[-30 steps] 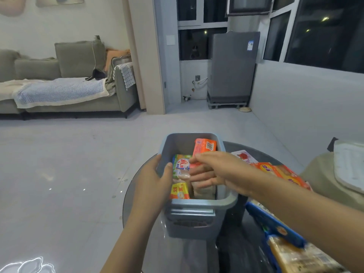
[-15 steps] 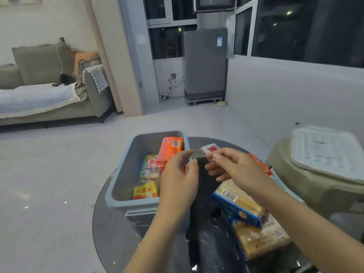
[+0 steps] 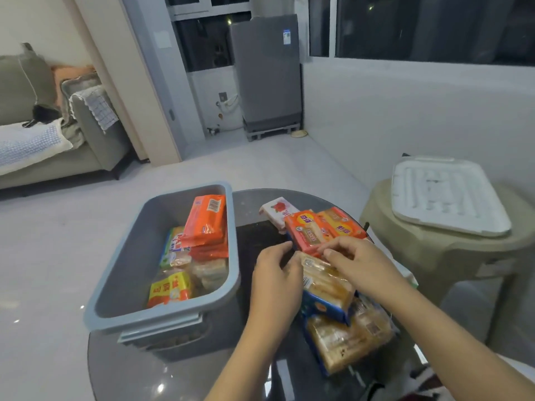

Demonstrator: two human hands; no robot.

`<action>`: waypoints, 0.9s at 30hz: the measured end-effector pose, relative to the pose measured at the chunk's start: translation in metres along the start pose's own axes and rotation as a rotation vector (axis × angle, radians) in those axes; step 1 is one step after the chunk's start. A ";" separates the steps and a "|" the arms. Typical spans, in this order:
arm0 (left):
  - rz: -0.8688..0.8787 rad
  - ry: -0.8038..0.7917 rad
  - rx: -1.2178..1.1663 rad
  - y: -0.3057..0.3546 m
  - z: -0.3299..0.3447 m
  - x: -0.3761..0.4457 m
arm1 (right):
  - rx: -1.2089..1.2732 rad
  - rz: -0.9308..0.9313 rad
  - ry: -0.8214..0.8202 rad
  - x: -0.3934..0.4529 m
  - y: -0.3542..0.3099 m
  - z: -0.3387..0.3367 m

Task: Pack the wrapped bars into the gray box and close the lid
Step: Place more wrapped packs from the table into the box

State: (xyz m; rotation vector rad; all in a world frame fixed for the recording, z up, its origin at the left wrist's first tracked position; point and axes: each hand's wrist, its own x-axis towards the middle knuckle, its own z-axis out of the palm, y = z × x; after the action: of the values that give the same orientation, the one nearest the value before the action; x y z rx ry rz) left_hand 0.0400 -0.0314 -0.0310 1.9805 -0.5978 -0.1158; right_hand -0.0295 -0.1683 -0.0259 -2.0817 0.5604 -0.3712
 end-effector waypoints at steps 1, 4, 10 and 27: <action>-0.024 -0.018 0.042 -0.006 0.004 0.001 | -0.051 0.007 -0.015 0.001 0.003 0.001; -0.138 -0.083 0.073 -0.020 0.012 0.005 | -0.164 0.029 -0.032 0.002 0.011 0.001; -0.201 -0.113 -0.034 -0.036 0.020 0.007 | -0.305 0.145 -0.157 -0.002 0.023 -0.009; -0.253 -0.195 0.024 -0.022 0.031 0.057 | -0.119 0.180 0.143 0.040 0.043 0.010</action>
State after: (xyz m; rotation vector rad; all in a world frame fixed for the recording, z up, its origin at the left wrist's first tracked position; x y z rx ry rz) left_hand 0.0868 -0.0749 -0.0553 2.0764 -0.4701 -0.4632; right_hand -0.0010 -0.2026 -0.0652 -2.1082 0.8677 -0.3915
